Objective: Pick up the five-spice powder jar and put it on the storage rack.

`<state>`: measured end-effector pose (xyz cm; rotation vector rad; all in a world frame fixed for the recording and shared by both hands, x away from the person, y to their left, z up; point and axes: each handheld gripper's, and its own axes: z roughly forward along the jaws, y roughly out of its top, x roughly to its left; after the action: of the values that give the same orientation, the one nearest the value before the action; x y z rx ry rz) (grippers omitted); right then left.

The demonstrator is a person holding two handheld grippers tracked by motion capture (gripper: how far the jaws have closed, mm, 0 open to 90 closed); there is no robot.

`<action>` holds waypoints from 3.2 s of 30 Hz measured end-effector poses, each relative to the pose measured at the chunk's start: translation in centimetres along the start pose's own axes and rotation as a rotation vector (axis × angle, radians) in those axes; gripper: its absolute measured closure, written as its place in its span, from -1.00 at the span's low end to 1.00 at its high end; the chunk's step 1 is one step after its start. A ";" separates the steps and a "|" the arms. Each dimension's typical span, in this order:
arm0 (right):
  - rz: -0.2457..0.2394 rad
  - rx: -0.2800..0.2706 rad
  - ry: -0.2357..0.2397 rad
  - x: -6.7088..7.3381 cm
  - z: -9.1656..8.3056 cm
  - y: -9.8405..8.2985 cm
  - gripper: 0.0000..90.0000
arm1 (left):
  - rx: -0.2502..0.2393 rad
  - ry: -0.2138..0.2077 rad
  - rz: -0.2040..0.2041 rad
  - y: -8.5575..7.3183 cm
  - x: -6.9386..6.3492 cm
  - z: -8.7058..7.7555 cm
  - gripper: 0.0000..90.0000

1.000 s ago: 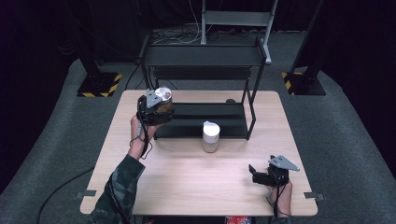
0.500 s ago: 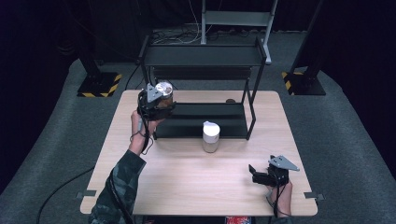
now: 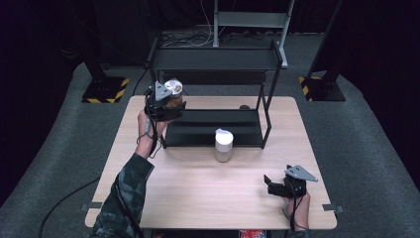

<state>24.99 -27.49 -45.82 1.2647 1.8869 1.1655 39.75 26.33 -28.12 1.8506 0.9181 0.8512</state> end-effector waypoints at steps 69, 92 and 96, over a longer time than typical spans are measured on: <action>0.002 -0.003 0.001 0.0 0.0 -0.1 -1.00 | -0.020 -0.022 0.005 6.0 1.9 -1.1 -0.33; 0.002 -0.002 0.000 0.0 0.0 0.0 -1.00 | -0.081 -0.051 -0.012 7.9 3.0 -2.7 -0.33; 0.001 -0.003 0.000 0.0 0.0 0.0 -1.00 | -0.085 -0.057 -0.027 8.3 3.5 -2.7 -0.33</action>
<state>24.97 -27.53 -45.86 1.2640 1.8844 1.1676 41.23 27.52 -18.91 1.7769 0.8569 0.8044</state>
